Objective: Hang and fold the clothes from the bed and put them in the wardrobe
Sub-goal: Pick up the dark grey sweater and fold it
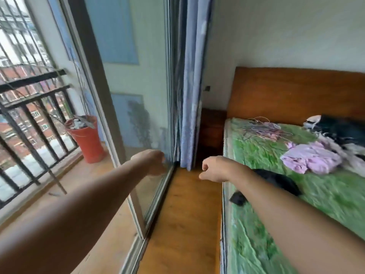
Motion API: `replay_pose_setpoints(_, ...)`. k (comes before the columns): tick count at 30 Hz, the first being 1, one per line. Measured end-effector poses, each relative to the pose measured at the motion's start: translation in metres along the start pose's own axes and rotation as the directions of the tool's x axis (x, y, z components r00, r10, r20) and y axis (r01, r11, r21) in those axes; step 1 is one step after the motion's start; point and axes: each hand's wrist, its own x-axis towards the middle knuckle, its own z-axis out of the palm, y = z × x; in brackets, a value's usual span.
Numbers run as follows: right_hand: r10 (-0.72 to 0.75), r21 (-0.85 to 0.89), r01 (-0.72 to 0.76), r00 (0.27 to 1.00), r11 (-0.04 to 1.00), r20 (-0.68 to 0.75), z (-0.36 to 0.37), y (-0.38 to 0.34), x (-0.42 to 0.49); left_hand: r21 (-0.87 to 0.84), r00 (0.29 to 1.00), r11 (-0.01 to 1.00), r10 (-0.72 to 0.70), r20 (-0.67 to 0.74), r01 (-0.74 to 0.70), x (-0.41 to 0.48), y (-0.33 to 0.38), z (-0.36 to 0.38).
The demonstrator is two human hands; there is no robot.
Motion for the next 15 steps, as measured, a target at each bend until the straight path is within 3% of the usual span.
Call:
replay_pose_setpoints(10, 0.244, 0.136, -0.242, 0.970, 0.961, 0.003, -0.042, 0.195, 0.093, 0.111, 0.947, 0.941, 0.312, 0.074, -0.319, 0.217, 0.165, -0.024)
replay_pose_setpoints(15, 0.396, 0.172, -0.393, 0.918, 0.904, 0.018, -0.068, 0.295, 0.102, 0.143, 0.870, 0.858, 0.488, 0.069, -0.493, 0.296, 0.269, -0.033)
